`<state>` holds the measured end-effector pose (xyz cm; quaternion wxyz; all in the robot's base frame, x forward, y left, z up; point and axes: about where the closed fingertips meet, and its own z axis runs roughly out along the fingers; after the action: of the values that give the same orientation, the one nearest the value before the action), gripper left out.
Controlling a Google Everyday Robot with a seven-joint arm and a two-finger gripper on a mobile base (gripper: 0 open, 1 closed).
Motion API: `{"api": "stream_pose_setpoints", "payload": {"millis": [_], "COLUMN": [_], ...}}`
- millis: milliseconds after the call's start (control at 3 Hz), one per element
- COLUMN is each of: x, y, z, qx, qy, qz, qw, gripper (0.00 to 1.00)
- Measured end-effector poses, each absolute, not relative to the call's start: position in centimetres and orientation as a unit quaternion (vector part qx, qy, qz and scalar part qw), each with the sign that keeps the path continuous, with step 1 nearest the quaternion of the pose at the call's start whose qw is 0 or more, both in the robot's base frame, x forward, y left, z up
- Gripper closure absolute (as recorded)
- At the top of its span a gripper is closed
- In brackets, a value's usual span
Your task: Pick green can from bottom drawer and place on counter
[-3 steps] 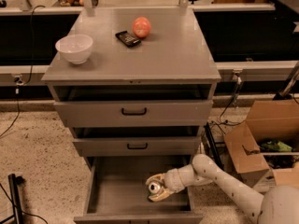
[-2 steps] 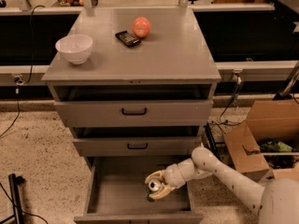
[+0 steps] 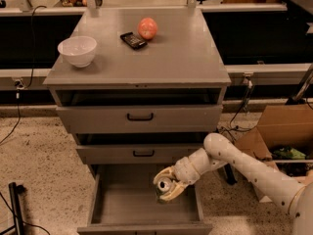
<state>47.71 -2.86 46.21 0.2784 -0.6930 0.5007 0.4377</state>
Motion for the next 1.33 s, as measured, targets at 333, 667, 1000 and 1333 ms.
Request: {"api": "stream_pose_setpoints", "payload": {"millis": [333,667,1000,1333], "x": [47.7,48.5,50.5,53.0], "y": [-2.8,-1.5,0.4,1.6], "z": [46.2,49.0,54.5,57.9], "qx": [-0.693,-0.697,-0.692,-0.681], "qy": [0.501,0.513,0.530,0.552], "qz": [0.438,0.417,0.403,0.394], "qw": [0.278,0.277,0.278,0.276], "gripper": [1.00,1.00,1.00,1.00]}}
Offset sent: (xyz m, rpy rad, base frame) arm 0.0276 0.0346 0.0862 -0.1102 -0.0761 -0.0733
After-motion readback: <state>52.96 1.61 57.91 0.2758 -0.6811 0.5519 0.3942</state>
